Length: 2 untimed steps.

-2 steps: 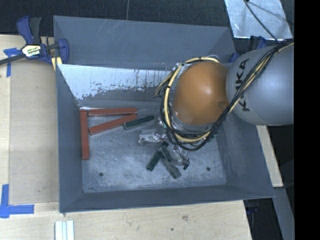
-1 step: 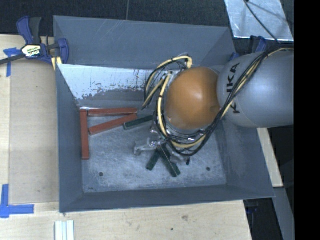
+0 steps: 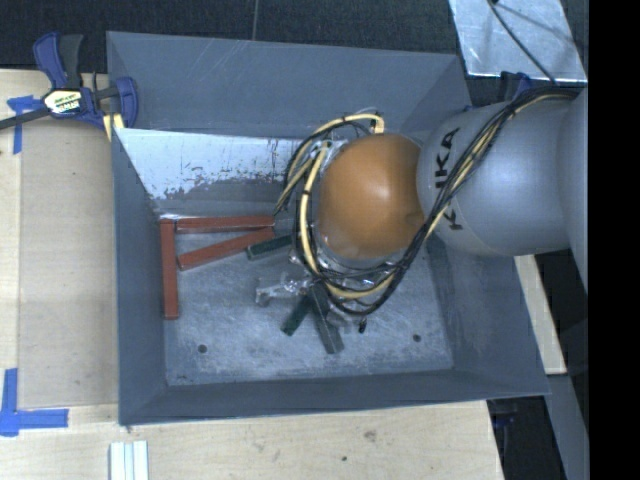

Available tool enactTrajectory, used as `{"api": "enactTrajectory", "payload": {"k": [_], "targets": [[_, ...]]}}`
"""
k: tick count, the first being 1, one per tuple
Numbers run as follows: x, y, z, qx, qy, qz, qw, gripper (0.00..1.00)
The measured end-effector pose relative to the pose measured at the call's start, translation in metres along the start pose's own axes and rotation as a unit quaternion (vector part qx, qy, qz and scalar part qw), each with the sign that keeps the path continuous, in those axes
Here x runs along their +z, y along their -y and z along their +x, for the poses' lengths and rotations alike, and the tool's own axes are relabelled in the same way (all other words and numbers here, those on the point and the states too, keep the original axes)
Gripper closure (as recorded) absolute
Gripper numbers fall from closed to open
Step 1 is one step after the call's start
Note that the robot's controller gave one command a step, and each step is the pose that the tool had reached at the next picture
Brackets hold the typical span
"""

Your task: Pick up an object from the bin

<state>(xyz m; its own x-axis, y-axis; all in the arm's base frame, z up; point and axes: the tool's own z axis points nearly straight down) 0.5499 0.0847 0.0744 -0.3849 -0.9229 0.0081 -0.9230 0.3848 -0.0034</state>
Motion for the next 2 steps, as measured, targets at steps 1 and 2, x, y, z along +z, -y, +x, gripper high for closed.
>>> {"api": "enactTrajectory", "payload": {"k": [1, 2], "targets": [[0.001, 0.000, -0.001, 0.001, 0.0041, 0.002, 1.0000, 1.00], [-0.162, 0.023, -0.011, -0.128, 0.0068, 0.003, 0.9918, 1.00]]}}
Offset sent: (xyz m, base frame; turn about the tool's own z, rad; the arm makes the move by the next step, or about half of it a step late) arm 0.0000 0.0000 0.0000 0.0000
